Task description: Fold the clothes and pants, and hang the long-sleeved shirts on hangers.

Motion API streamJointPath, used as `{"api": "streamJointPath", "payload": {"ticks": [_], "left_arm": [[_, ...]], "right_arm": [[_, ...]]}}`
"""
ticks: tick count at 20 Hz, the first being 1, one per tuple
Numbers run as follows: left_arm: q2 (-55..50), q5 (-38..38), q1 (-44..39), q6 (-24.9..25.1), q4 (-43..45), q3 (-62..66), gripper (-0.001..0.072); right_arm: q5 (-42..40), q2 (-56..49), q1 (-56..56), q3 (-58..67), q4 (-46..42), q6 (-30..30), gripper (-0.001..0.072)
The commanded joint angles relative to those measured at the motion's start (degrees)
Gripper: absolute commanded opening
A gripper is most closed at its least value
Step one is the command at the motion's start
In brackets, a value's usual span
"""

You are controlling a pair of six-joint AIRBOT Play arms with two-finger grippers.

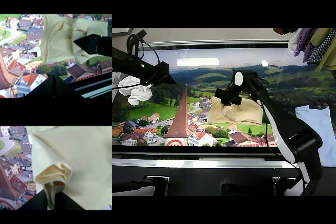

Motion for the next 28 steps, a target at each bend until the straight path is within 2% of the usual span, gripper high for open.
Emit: {"api": "streamJointPath", "payload": {"ticks": [1,3,4,5,6,7,9,12,14,17,22,26,28], "left_arm": [[0.0,0.0,0.1,0.0,0.1,0.0,0.0017],[0.0,0.0,0.1,0.0,0.0,0.0,0.0017],[0.0,0.0,0.0,0.0,0.0,0.0,0.0017],[0.0,0.0,0.0,0.0,0.0,0.0,0.0017],[0.0,0.0,0.0,0.0,0.0,0.0,0.0017],[0.0,0.0,0.0,0.0,0.0,0.0,0.0017],[0.0,0.0,0.0,0.0,0.0,0.0,0.0017],[0.0,0.0,0.0,0.1,0.1,0.0,0.0018],[-0.1,0.0,0.0,0.1,0.1,0.0,0.0018],[-0.3,0.1,0.0,0.1,0.1,0.0,0.0018],[-1.1,0.5,0.0,1.0,0.1,0.0,0.0018],[-1.8,0.6,-0.1,1.0,0.0,0.0,0.0018],[-1.9,0.6,-0.2,1.0,0.0,0.0,0.0018]], "right_arm": [[0.9,-0.3,0.2,0.1,3.3,-1.6,0.0326],[4.5,0.9,-0.1,0.1,7.4,-7.6,0.0444],[6.8,2.4,-0.7,0.1,6.7,-10.3,0.0497],[8.6,4.5,-1.8,0.1,4.7,-12.6,0.0504],[10.0,6.7,-3.6,0.1,2.0,-13.9,0.0549],[11.2,9.0,-6.2,0.1,-0.6,-15.1,0.0553],[13.9,12.6,-13.6,0.0,-3.3,-18.3,0.0609],[16.5,13.4,-26.5,-2.2,1.8,-24.0,0.0608],[14.0,13.4,-33.1,-9.0,9.0,-28.4,0.0608],[8.1,13.4,-38.7,-21.6,12.9,-34.5,0.0607],[-1.9,12.5,-40.8,-36.0,18.5,-42.9,0.0595],[-3.2,8.0,-40.8,-37.4,25.7,-47.5,0.0529],[-4.9,6.9,-40.5,-37.4,27.6,-48.0,0.0525]]}}
